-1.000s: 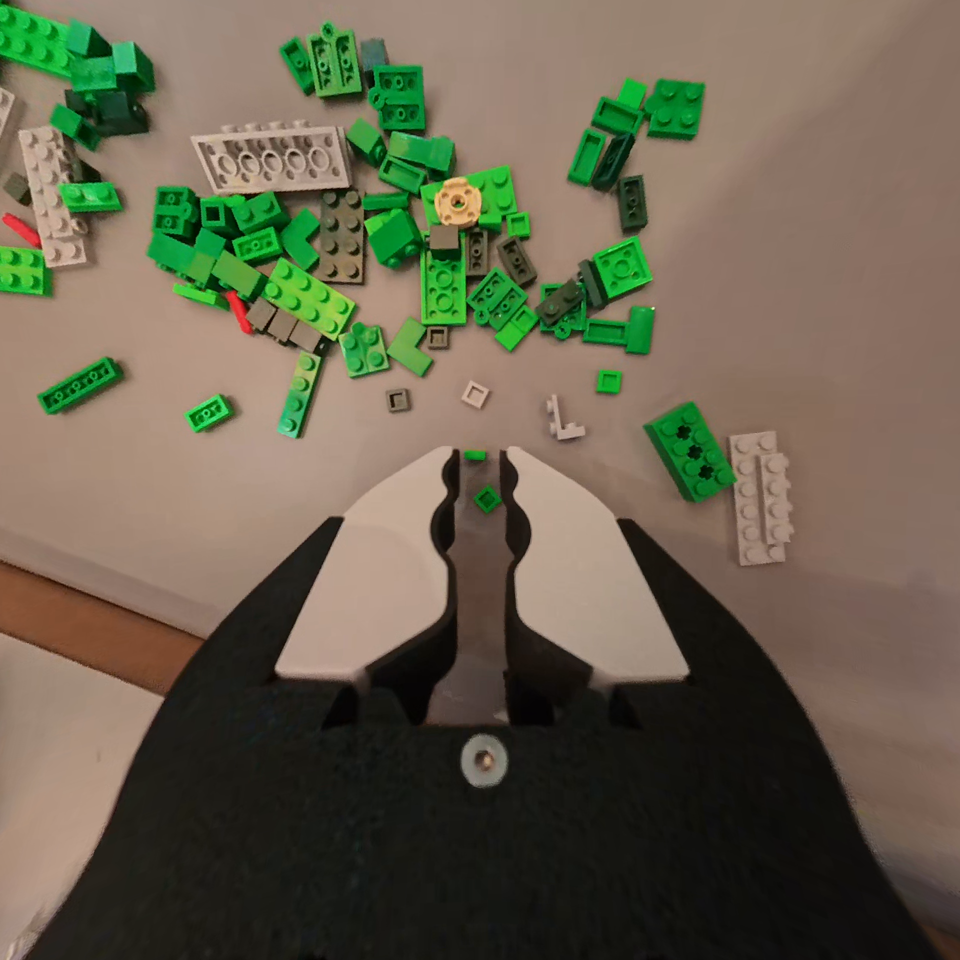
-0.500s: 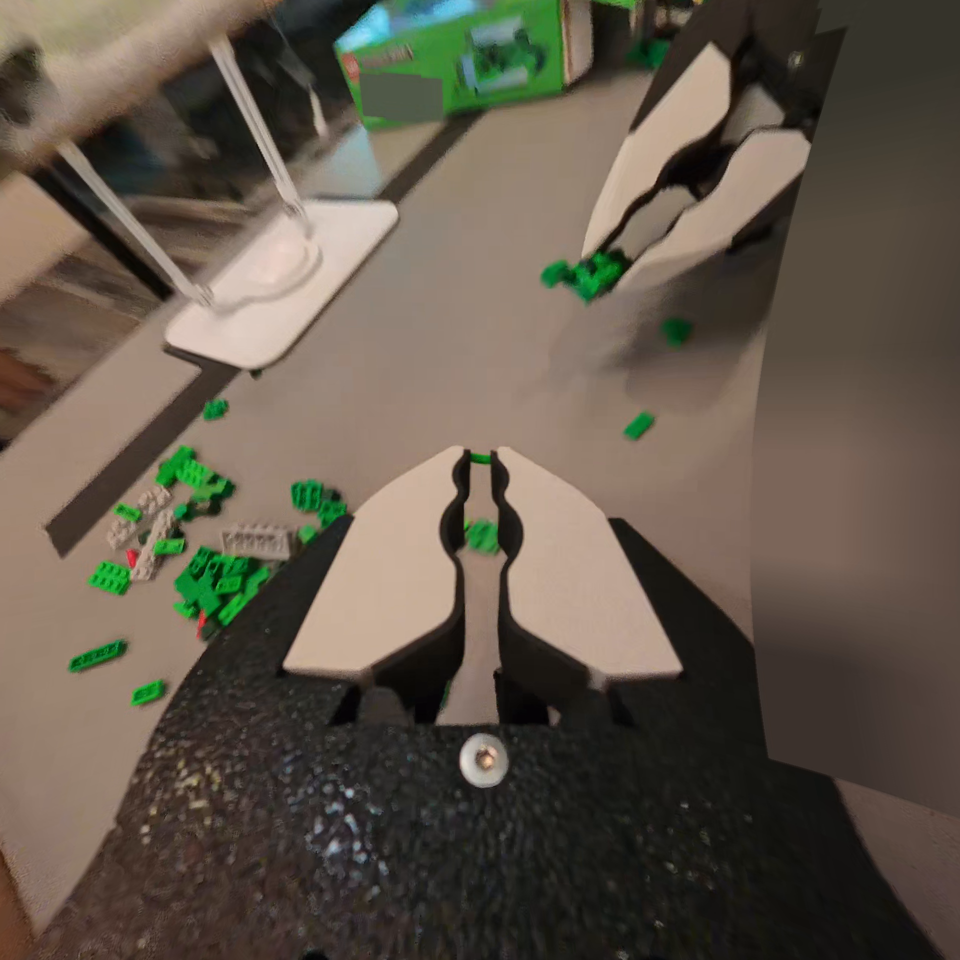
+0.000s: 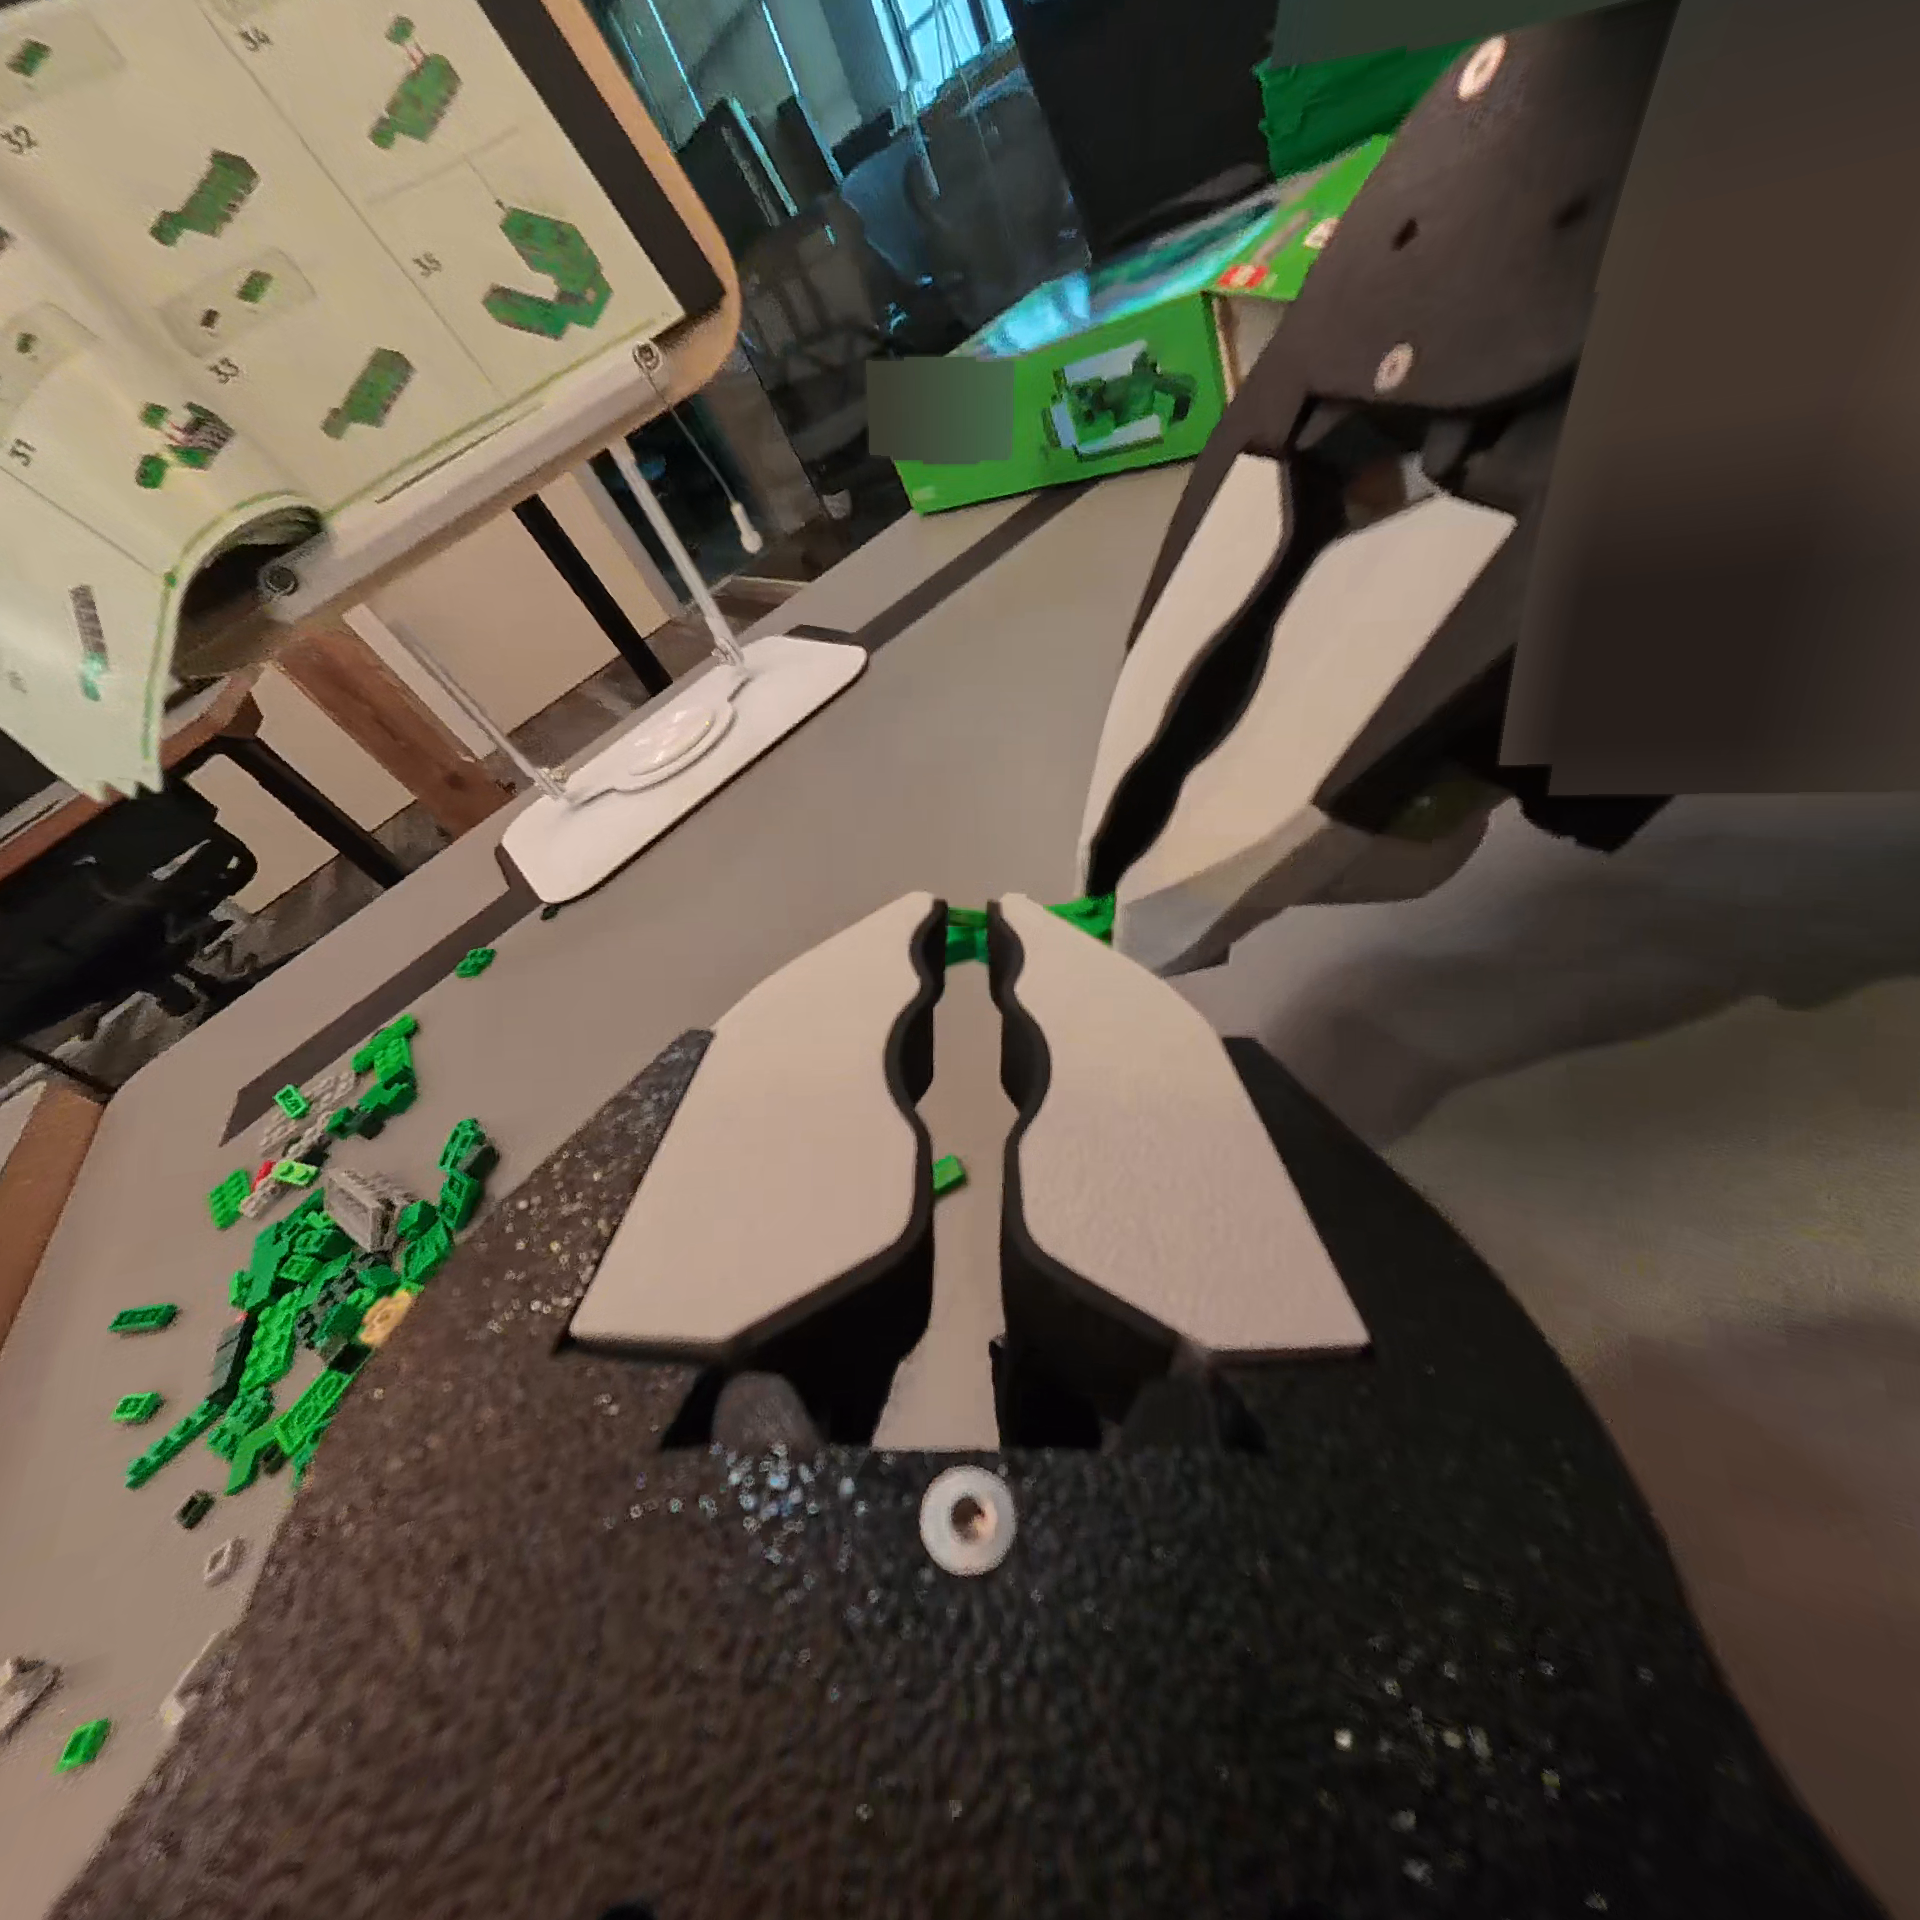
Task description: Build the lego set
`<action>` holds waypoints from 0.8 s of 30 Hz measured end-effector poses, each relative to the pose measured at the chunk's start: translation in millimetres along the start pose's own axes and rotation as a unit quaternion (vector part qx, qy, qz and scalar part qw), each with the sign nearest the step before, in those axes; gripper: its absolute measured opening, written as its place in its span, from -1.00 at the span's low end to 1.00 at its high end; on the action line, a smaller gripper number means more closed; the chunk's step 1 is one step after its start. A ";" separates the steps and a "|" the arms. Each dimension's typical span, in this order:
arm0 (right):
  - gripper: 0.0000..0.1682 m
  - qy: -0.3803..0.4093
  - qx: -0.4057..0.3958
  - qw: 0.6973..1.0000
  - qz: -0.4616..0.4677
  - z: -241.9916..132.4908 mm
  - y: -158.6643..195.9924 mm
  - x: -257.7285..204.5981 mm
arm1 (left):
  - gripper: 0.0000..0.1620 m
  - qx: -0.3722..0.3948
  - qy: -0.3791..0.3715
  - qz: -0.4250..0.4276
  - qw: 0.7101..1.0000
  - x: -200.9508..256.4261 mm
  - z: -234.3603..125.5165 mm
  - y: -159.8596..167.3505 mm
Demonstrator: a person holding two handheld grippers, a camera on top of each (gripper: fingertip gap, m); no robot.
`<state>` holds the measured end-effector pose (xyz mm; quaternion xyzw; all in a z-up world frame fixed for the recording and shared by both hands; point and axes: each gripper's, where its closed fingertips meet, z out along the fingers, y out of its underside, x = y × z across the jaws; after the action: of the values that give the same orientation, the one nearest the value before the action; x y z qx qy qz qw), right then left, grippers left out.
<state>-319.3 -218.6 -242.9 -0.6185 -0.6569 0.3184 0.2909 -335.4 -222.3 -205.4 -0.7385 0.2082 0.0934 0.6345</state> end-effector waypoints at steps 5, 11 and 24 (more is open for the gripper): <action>-0.81 -0.005 0.011 0.999 0.039 -6.8 3.0 -3.5 | -0.92 0.000 -0.009 0.023 1.000 9.7 -1.6 -1.2; -0.81 -0.005 0.013 0.999 0.032 -6.7 4.1 -11.1 | -0.92 -0.004 0.001 0.031 1.000 15.9 0.1 0.0; -0.81 0.007 0.018 0.999 0.033 -6.6 5.3 -8.6 | -0.92 -0.024 0.015 0.022 0.999 20.5 2.1 7.8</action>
<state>-310.3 -226.7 -242.8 -0.6370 -0.6278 0.3352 0.2961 -320.1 -225.0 -221.0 -0.7497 0.2321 0.1013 0.6114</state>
